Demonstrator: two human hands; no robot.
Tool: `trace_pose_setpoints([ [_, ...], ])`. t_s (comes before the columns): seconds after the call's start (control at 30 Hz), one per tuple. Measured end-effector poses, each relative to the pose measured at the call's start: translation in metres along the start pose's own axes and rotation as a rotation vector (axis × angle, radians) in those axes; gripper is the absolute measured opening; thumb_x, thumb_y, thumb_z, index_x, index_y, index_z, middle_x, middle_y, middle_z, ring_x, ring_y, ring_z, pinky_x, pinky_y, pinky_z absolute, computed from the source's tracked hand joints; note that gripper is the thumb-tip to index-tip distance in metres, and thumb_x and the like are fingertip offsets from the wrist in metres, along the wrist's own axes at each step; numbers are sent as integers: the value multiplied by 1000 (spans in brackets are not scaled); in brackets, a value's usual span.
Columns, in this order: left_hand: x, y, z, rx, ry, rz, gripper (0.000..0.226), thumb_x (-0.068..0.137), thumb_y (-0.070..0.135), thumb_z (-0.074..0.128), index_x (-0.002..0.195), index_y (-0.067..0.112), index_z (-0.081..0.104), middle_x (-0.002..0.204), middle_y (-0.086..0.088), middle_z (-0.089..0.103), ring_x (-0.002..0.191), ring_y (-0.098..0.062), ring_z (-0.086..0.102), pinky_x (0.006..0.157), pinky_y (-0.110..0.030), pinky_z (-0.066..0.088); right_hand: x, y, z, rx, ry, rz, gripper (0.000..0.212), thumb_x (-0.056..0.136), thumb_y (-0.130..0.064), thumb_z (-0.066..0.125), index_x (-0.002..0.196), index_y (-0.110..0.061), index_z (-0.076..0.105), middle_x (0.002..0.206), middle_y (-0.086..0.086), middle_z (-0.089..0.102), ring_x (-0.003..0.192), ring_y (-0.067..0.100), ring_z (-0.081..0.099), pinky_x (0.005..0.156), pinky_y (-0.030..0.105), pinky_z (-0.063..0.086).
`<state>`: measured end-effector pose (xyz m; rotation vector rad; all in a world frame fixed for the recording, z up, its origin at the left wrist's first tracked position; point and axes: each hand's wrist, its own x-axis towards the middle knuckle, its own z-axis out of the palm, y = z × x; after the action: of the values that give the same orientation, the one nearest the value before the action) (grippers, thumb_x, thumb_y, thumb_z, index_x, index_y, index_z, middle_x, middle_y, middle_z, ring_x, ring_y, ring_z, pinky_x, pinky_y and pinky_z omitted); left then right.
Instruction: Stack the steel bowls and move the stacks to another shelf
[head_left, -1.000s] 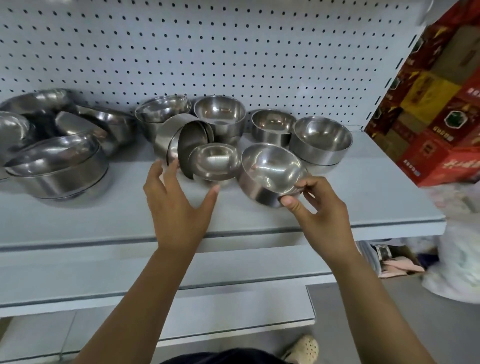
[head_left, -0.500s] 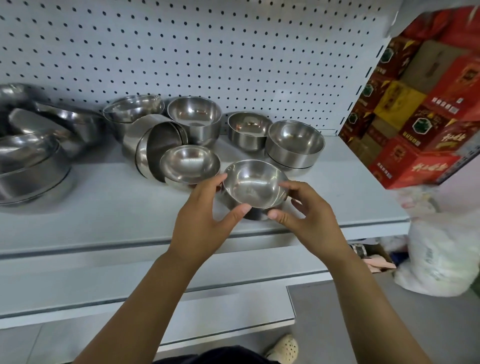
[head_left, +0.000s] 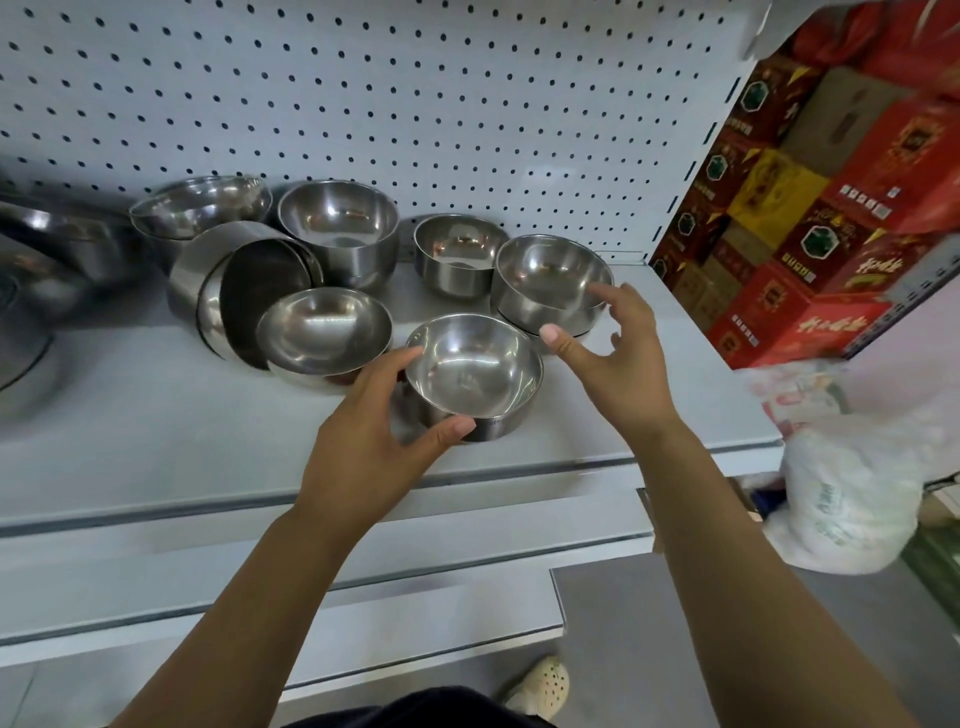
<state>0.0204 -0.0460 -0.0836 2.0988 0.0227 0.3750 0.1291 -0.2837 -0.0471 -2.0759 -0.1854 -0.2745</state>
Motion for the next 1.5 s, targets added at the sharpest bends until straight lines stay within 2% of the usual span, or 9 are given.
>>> trace_pose_setpoints([
  [0.17,2,0,-1,-35,-20,-37,85,68,71,70,142,58,32,122,54,40,119,11,48,97,-20,39,19,3,7,-19,44,-13,38,82,-45,85,109,-28,64,129,-8,61,116,1,56,98,13,43],
  [0.3,0,2,-2,-31,-15,-42,88,67,72,68,145,56,31,134,36,49,124,2,49,103,-27,43,25,10,8,62,79,0,36,79,-39,88,101,-20,69,115,-7,69,111,5,61,84,-2,38],
  [0.43,-1,3,-2,-27,-30,-46,90,67,77,65,147,55,29,143,26,51,129,-3,51,107,-35,46,24,6,4,140,120,-36,35,80,-38,88,102,-18,70,111,-8,72,110,13,64,91,8,43],
  [0.53,-1,3,-2,-19,-40,-45,91,67,78,62,148,56,26,137,33,47,125,2,49,104,-31,45,17,-5,-2,270,131,-111,26,80,-38,88,94,-25,69,105,-8,73,110,19,67,106,41,51],
  [0.63,-1,2,-2,-26,-42,-48,91,69,77,62,149,56,25,134,40,45,125,6,47,102,-27,42,6,-18,-7,369,89,-181,20,81,-31,88,90,-29,70,105,2,74,110,29,68,105,54,50],
  [0.73,-1,-1,-2,-49,-49,-49,88,73,74,63,150,55,25,134,45,44,130,5,47,106,-29,43,-8,-24,-9,440,10,-227,21,81,-18,88,91,-22,71,103,11,74,103,35,67,101,50,54],
  [0.97,-1,-1,-3,-22,-63,-48,94,76,75,62,155,50,18,157,22,40,143,-10,43,114,-43,42,-36,-15,2,409,-142,-255,28,77,-10,89,97,-2,71,100,2,75,107,25,69,106,47,52],
  [1.17,-1,1,-3,-25,-59,-46,93,76,74,62,155,48,20,150,25,47,137,-6,48,109,-39,45,-41,-14,7,369,-229,-233,26,76,-11,90,92,-5,71,136,3,69,137,12,56,117,38,42],
  [1.5,-4,4,-6,-52,-69,-66,92,79,71,65,155,48,20,151,23,47,137,-5,48,110,-41,45,-36,-16,3,346,-314,-206,45,73,-26,88,113,-11,74,143,1,64,140,13,53,120,45,40],
])
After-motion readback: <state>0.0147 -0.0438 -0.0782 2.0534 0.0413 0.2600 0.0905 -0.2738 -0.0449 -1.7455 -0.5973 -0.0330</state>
